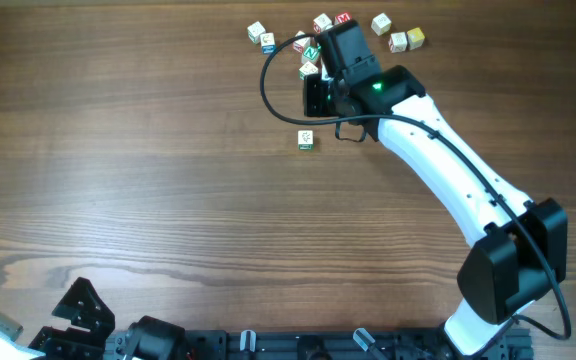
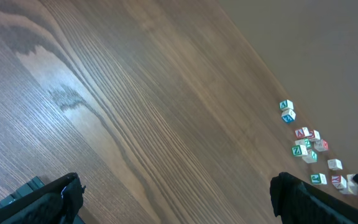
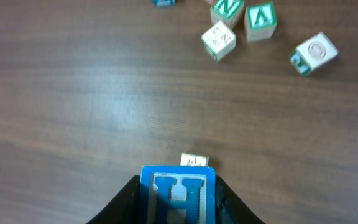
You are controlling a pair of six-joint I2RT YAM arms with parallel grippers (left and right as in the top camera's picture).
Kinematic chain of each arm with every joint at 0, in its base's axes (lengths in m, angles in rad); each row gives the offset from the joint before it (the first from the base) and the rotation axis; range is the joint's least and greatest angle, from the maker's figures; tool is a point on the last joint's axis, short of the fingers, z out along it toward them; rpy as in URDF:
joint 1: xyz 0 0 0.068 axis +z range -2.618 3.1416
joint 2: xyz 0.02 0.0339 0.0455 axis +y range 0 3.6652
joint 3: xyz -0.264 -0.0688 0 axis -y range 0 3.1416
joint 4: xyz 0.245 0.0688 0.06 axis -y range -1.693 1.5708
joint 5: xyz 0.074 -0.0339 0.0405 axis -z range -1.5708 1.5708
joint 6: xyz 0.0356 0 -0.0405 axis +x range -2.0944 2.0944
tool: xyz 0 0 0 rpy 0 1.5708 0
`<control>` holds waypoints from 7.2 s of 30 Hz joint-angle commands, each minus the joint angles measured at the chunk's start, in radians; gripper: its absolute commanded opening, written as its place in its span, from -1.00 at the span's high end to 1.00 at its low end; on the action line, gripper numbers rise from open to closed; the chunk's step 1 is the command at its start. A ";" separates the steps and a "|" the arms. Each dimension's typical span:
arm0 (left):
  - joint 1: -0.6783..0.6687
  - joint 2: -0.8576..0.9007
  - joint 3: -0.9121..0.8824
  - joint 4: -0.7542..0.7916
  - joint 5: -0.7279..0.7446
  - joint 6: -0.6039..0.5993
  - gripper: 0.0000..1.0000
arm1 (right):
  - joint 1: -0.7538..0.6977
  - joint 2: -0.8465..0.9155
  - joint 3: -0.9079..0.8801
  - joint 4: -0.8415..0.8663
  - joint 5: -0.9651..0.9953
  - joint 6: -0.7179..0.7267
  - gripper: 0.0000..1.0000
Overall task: Form a tower
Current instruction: 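Carry the blue H block over the ladybug block with the right gripper, then lower the H block onto the ladybug block, then open the right gripper and lift off the stacked H block, then move the right gripper back to the block cluster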
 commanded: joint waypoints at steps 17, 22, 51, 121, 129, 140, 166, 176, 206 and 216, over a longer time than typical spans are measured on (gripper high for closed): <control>0.006 -0.005 -0.003 0.002 -0.013 -0.016 -1.00 | 0.029 0.087 0.019 -0.065 0.001 0.045 0.53; 0.006 -0.005 -0.003 0.002 -0.013 -0.016 -1.00 | 0.039 0.156 0.019 -0.056 0.010 0.084 0.54; 0.006 -0.005 -0.003 0.002 -0.013 -0.016 -1.00 | 0.042 0.183 -0.011 -0.003 0.044 0.077 0.54; 0.006 -0.005 -0.003 0.002 -0.013 -0.016 -1.00 | 0.111 0.200 -0.230 0.286 0.235 0.110 0.45; 0.006 -0.005 -0.003 0.002 -0.013 -0.016 -1.00 | 0.111 0.214 -0.230 0.293 0.219 0.109 0.28; 0.006 -0.005 -0.003 0.002 -0.013 -0.016 -1.00 | 0.111 0.216 -0.230 0.296 0.216 0.110 -0.15; 0.006 -0.005 -0.003 0.002 -0.013 -0.016 -1.00 | 0.111 0.131 -0.223 0.271 0.129 0.060 -1.00; 0.006 -0.005 -0.003 0.002 -0.013 -0.016 -1.00 | 0.111 0.122 -0.223 0.222 0.137 0.018 -0.99; 0.006 -0.005 -0.003 0.002 -0.013 -0.016 -1.00 | 0.111 0.122 -0.223 0.256 0.174 0.021 -0.99; 0.006 -0.005 -0.003 0.002 -0.013 -0.016 -1.00 | 0.111 0.119 -0.215 0.318 0.069 0.024 -1.00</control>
